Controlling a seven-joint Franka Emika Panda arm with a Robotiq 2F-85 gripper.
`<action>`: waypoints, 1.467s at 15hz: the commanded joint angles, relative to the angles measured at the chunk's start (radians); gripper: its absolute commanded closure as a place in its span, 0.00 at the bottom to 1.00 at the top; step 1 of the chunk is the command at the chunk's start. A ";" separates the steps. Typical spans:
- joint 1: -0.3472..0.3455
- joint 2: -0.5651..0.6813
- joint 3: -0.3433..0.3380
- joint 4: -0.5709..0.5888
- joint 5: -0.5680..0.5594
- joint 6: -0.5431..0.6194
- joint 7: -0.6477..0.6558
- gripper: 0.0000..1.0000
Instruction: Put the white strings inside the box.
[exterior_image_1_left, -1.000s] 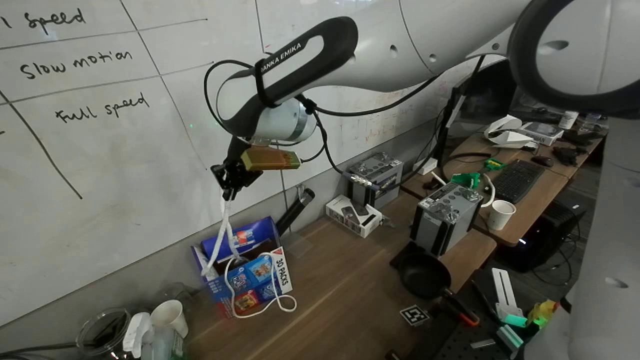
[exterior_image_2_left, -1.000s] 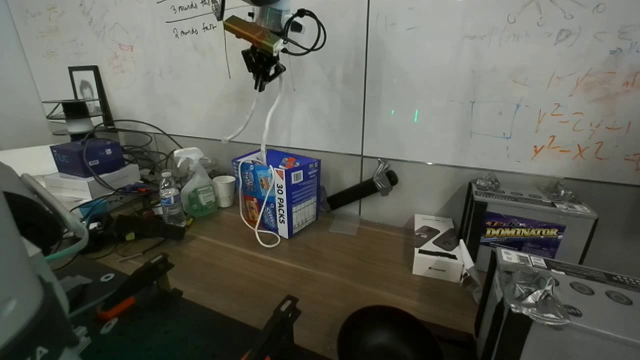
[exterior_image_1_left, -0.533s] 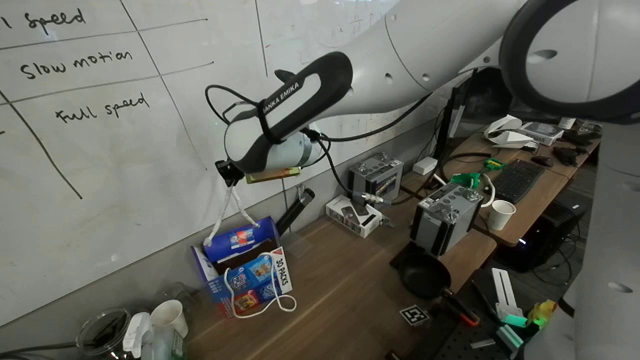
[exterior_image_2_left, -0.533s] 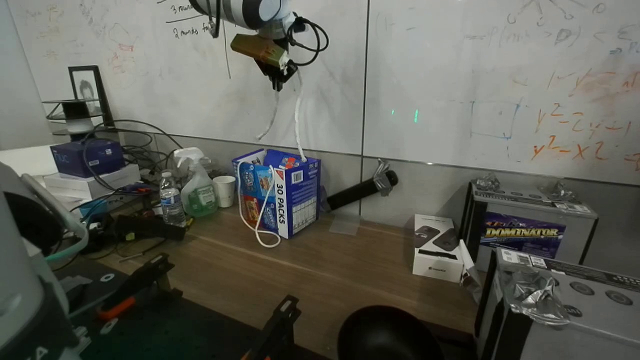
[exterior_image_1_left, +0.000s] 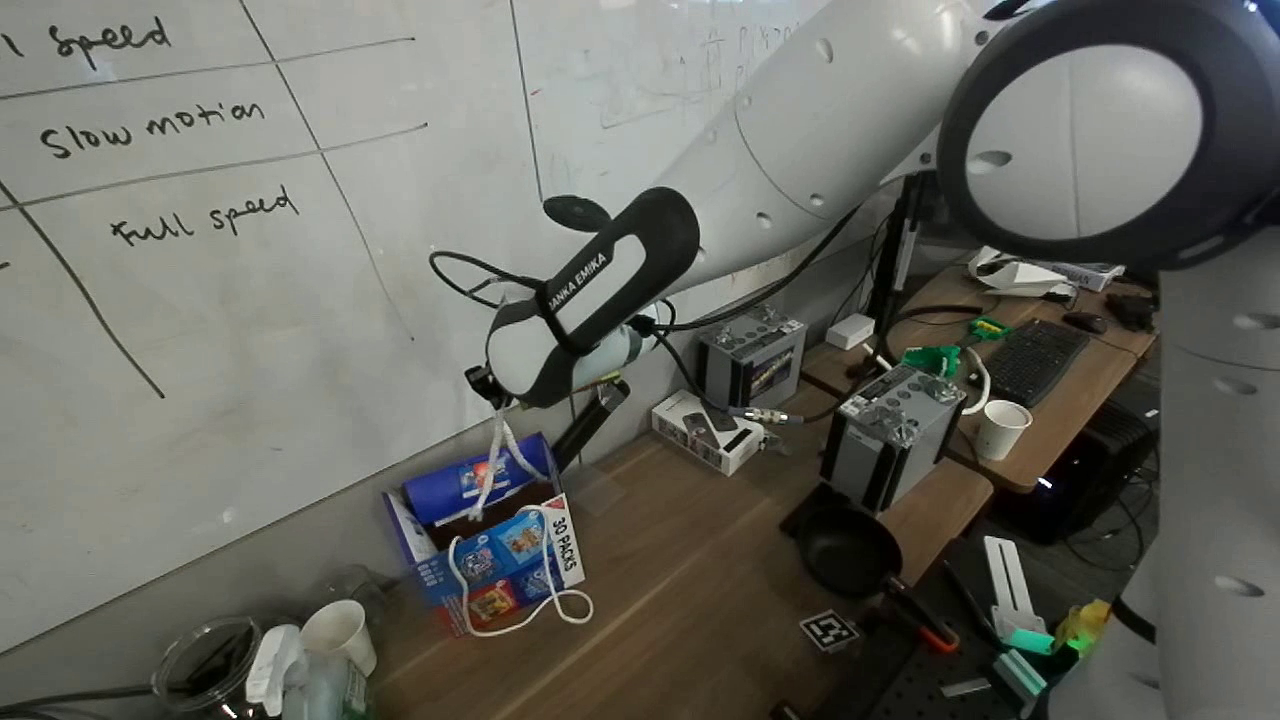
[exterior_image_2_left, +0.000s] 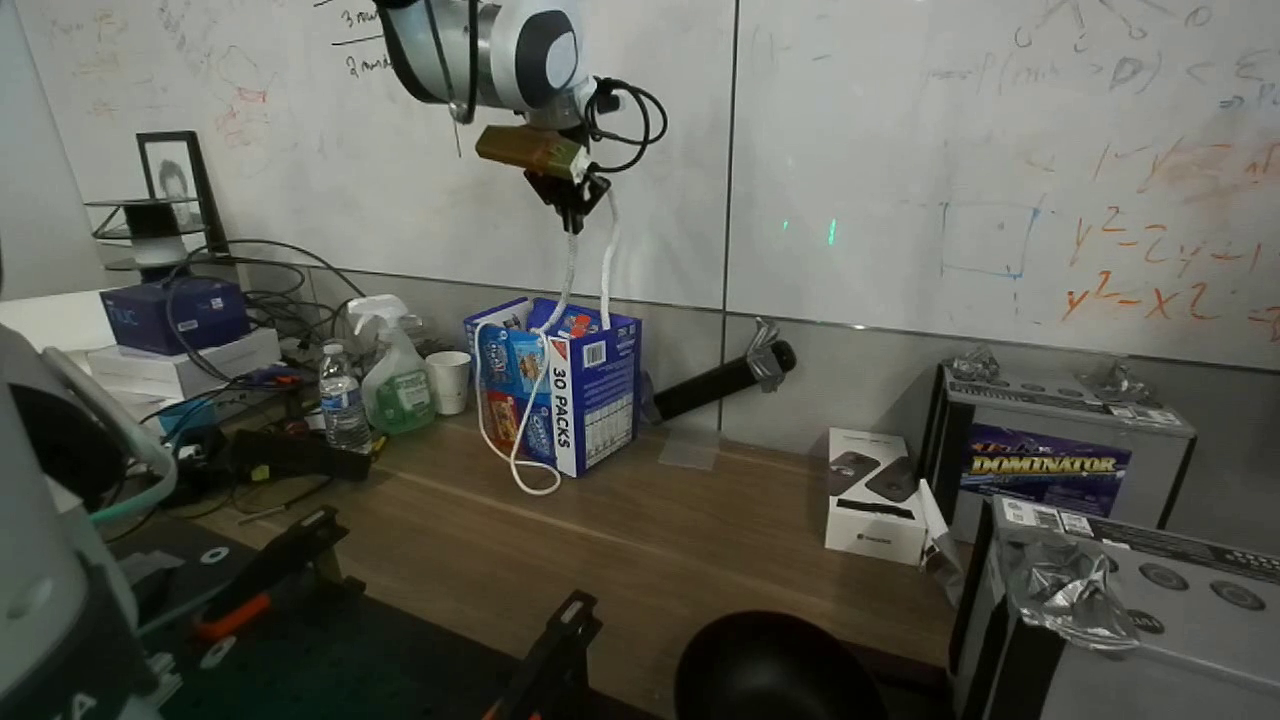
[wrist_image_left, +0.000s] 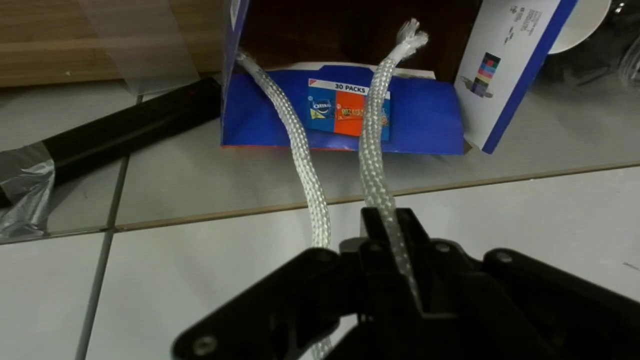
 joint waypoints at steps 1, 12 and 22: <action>0.049 0.019 -0.049 0.014 -0.060 -0.012 0.072 0.97; 0.158 0.084 -0.099 0.026 -0.161 -0.082 0.179 0.97; 0.153 0.112 -0.089 0.062 -0.152 -0.161 0.177 0.40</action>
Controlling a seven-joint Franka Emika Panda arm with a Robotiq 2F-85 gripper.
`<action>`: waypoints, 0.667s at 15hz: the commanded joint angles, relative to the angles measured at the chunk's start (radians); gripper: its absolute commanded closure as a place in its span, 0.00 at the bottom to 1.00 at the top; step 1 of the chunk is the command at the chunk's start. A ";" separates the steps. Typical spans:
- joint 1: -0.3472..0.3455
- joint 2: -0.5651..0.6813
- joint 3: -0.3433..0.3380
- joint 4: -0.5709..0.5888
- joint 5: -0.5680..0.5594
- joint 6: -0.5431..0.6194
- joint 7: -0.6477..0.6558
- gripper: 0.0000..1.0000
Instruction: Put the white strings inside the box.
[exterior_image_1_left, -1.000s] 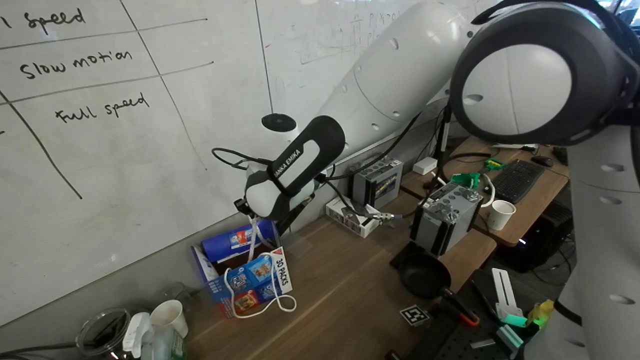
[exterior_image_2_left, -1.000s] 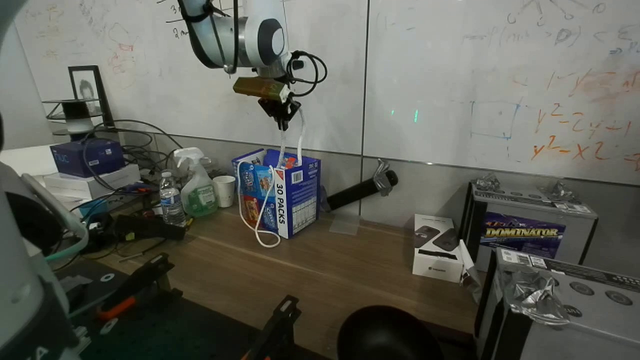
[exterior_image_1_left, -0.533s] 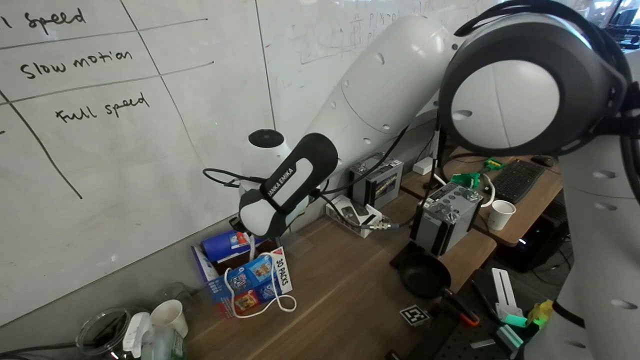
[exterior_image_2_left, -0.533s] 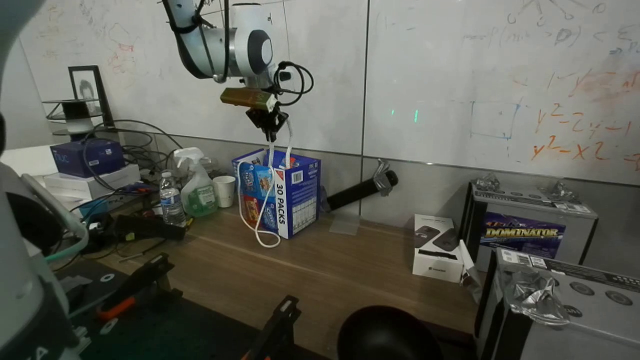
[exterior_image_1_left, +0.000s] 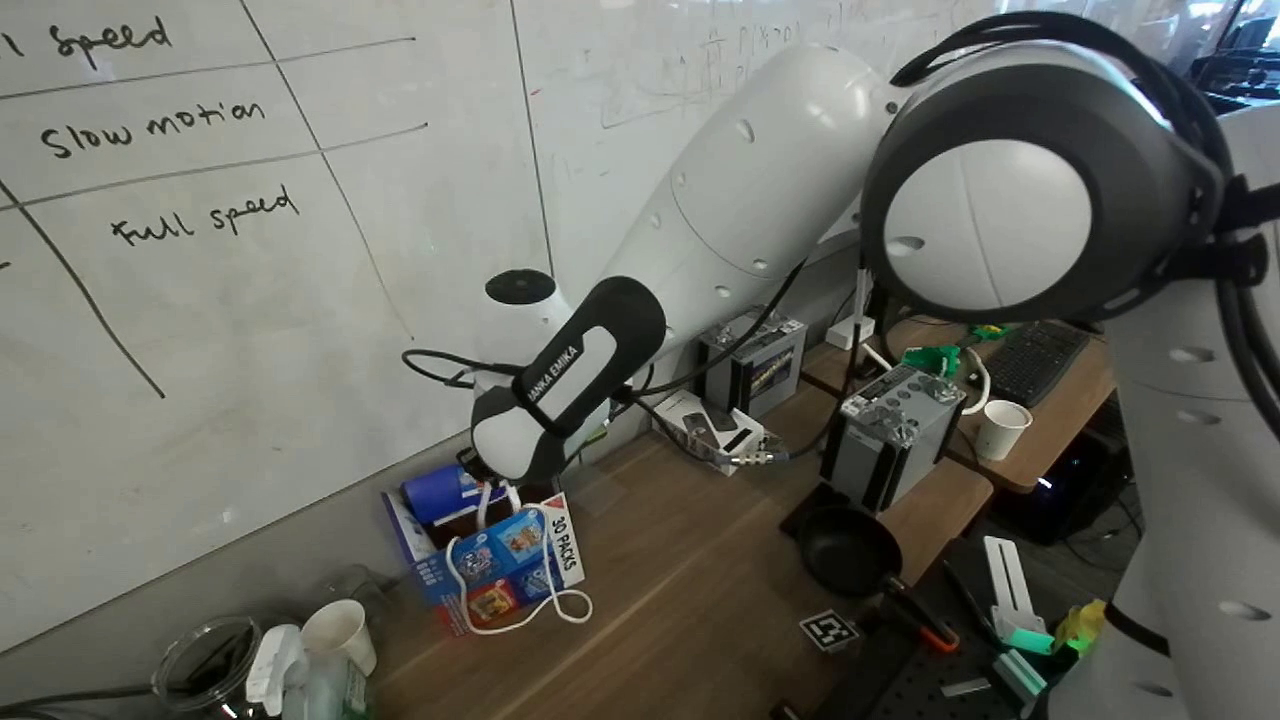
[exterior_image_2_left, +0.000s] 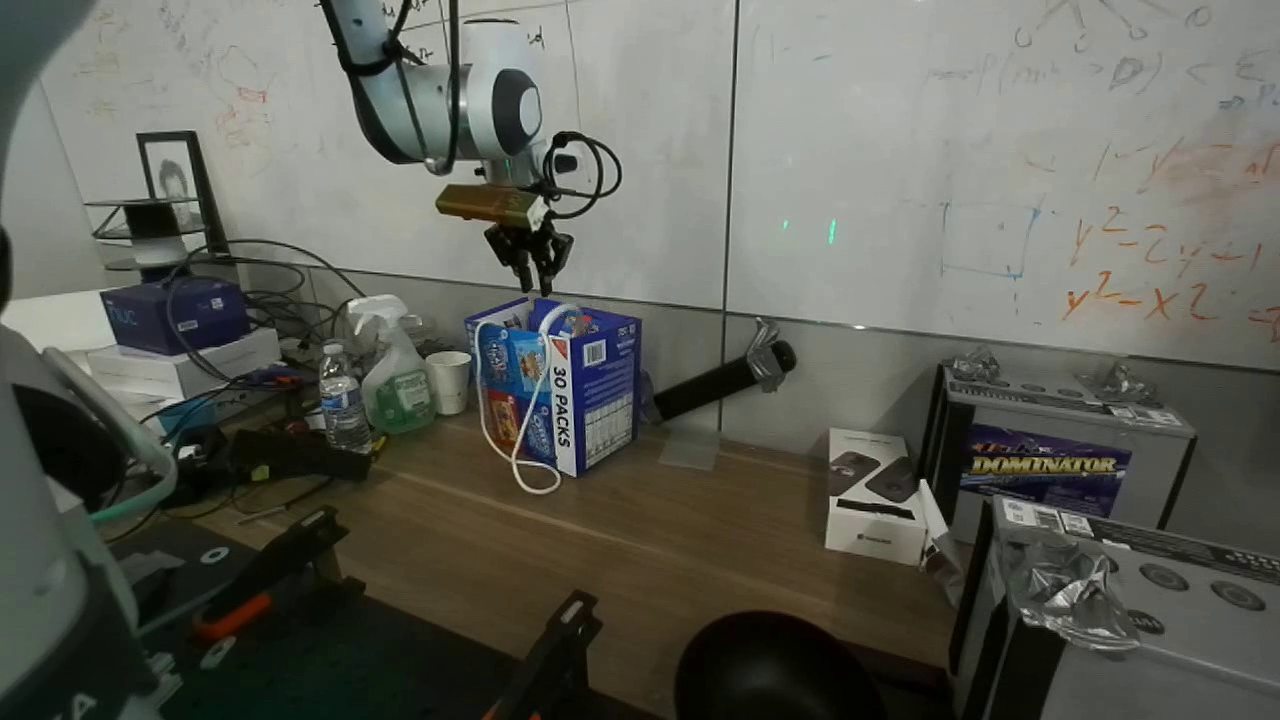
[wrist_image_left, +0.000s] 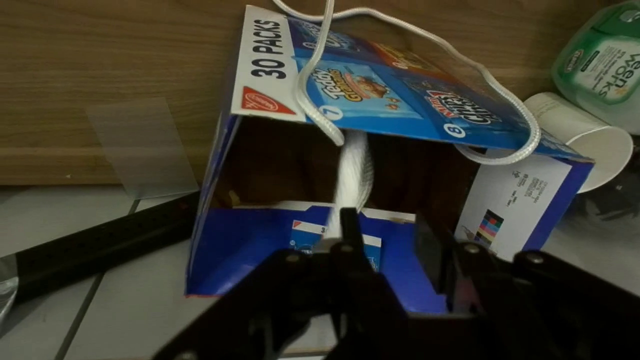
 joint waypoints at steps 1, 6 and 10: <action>-0.005 0.001 -0.003 0.035 -0.014 -0.042 0.019 0.33; -0.011 -0.048 0.007 -0.021 -0.015 -0.091 0.011 0.00; -0.021 -0.115 0.028 -0.135 -0.014 -0.123 -0.007 0.00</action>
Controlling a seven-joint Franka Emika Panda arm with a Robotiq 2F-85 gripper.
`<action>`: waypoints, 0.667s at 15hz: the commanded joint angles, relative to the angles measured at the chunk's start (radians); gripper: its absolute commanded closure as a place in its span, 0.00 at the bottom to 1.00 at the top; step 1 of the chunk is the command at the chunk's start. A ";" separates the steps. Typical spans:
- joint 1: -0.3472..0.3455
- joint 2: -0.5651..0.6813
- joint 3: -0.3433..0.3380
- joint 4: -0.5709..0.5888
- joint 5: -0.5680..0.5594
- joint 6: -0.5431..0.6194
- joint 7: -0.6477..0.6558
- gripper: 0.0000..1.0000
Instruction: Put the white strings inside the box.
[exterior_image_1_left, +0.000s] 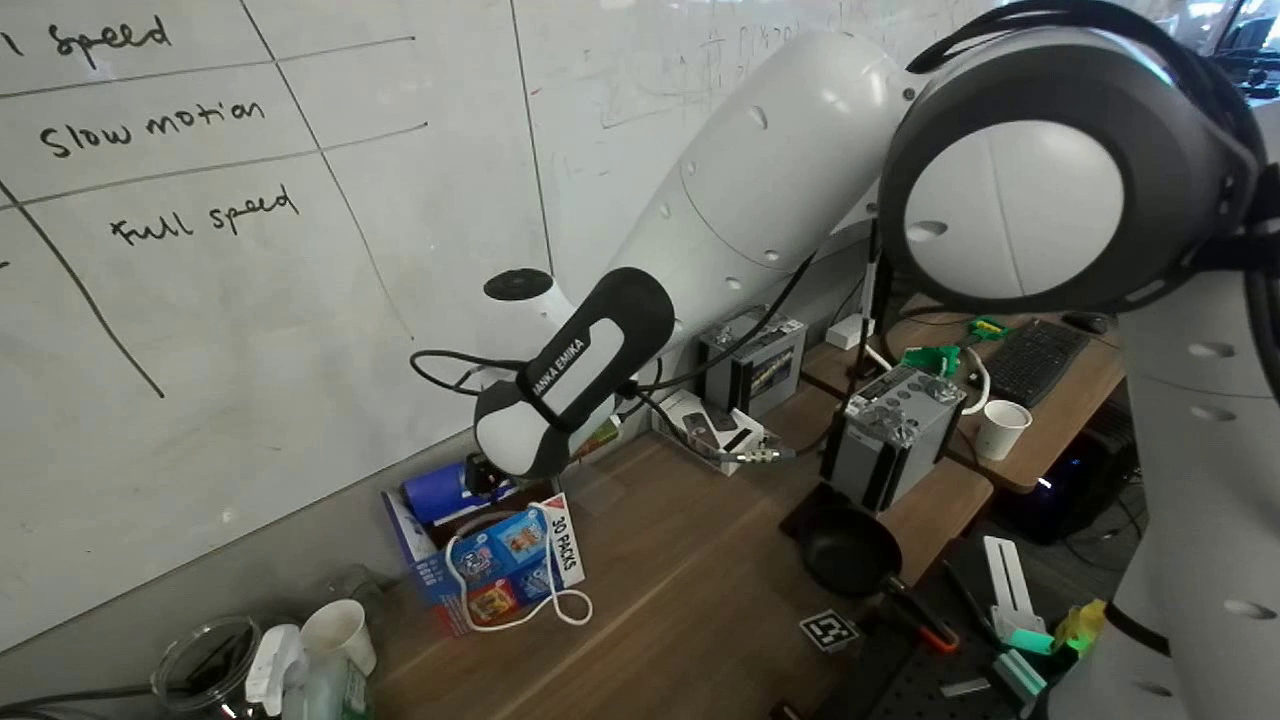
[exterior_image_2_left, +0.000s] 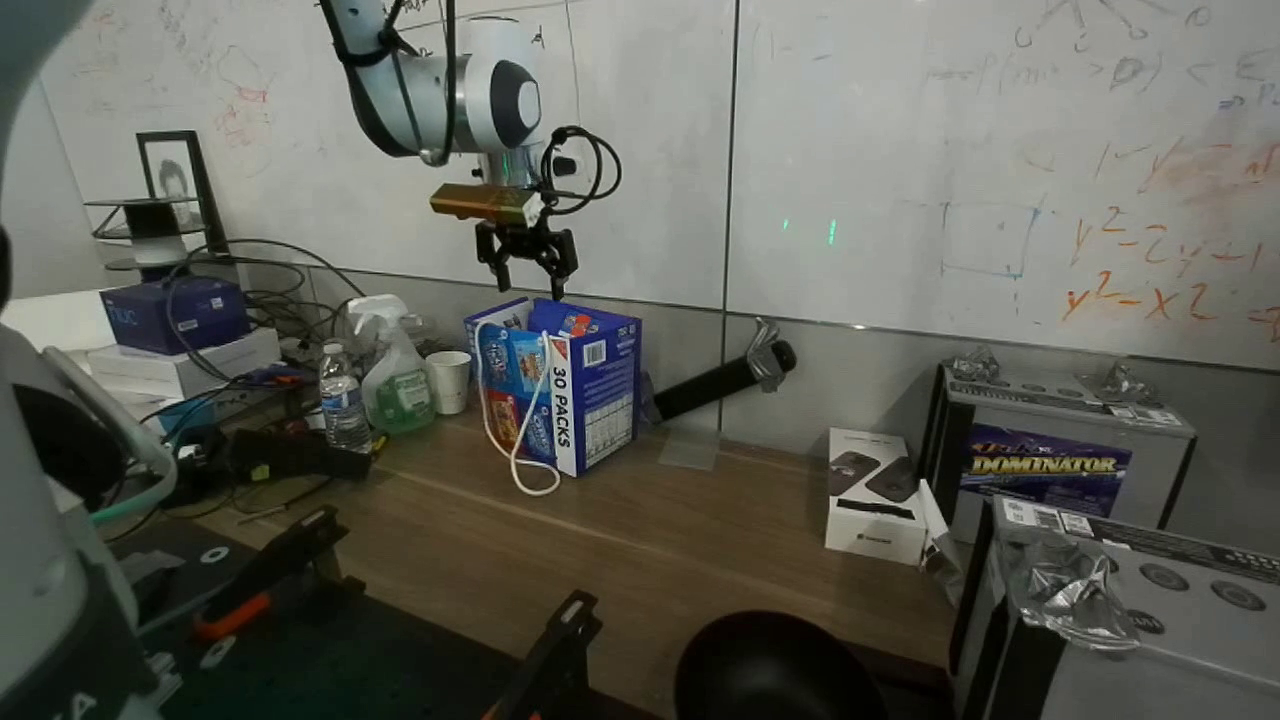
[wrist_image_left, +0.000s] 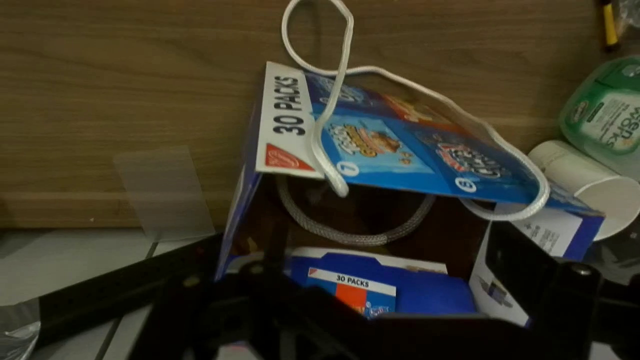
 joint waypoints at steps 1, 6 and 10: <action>-0.020 -0.100 0.030 -0.134 -0.009 -0.018 -0.013 0.00; -0.041 -0.118 0.061 -0.282 0.019 0.057 -0.027 0.00; -0.064 -0.053 0.086 -0.337 0.033 0.142 -0.041 0.00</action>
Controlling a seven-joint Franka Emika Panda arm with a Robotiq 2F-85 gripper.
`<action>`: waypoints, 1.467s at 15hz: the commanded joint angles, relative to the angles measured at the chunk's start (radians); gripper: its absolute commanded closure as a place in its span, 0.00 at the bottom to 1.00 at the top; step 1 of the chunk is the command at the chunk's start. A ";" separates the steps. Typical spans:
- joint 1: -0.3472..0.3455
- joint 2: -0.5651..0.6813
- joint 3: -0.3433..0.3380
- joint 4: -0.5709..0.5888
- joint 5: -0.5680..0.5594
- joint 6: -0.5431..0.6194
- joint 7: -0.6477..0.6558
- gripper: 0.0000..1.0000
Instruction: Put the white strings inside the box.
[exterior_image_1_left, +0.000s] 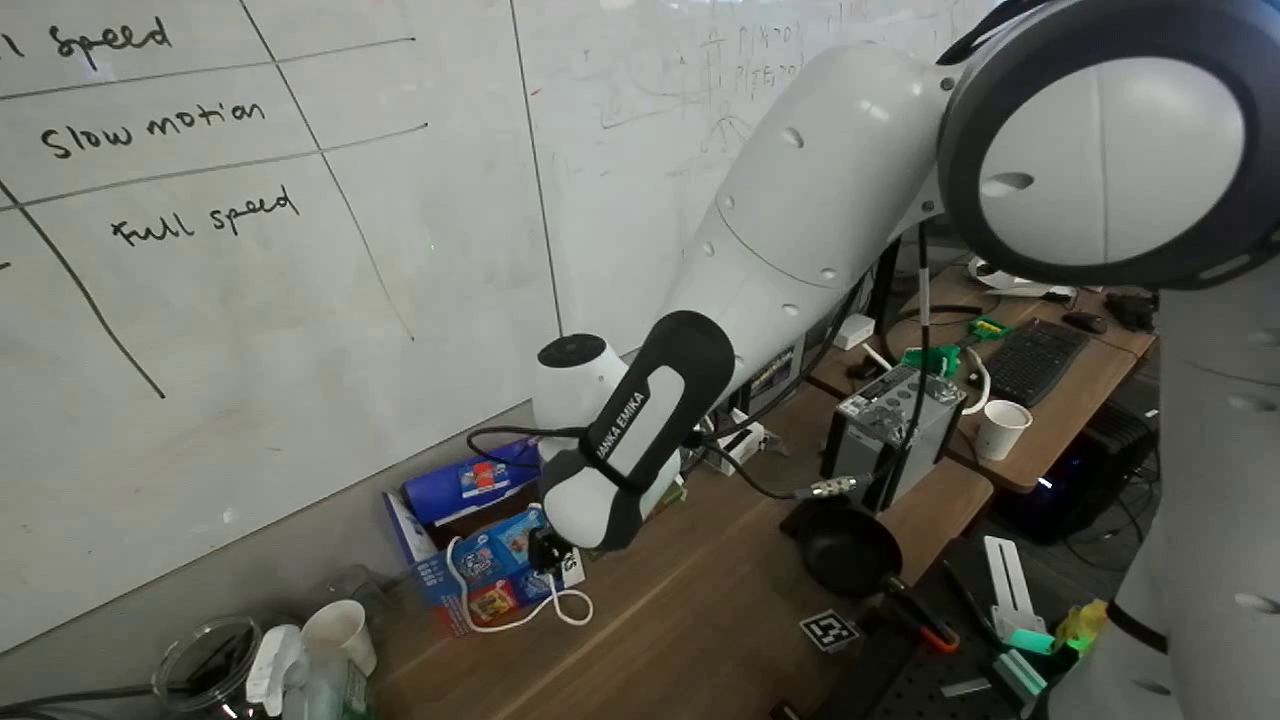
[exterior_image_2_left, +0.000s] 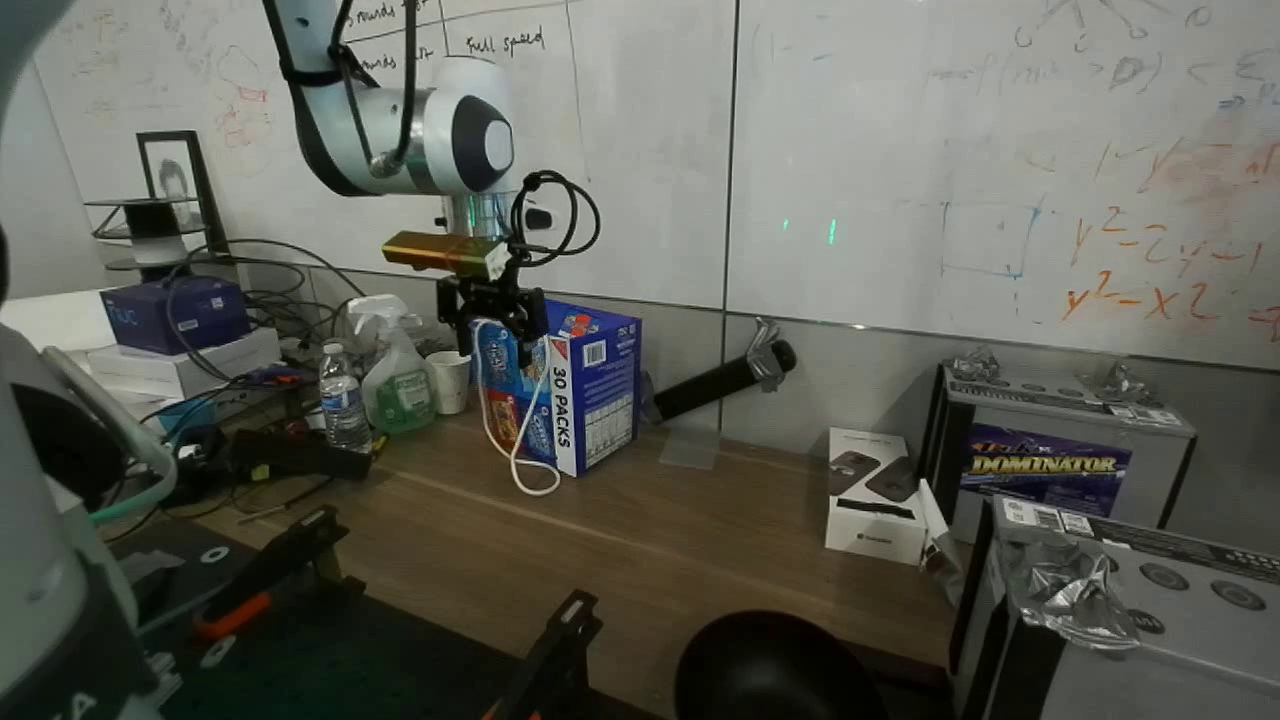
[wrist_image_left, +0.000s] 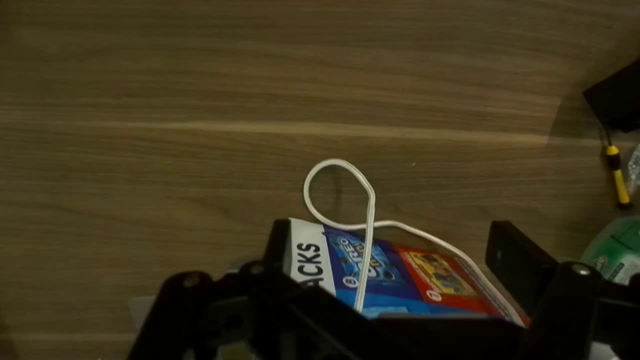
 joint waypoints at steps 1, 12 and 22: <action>-0.029 0.043 0.026 -0.049 0.018 0.093 -0.031 0.00; -0.026 0.357 0.019 0.117 0.006 0.184 -0.112 0.00; -0.018 0.515 0.011 0.282 0.002 0.249 -0.150 0.00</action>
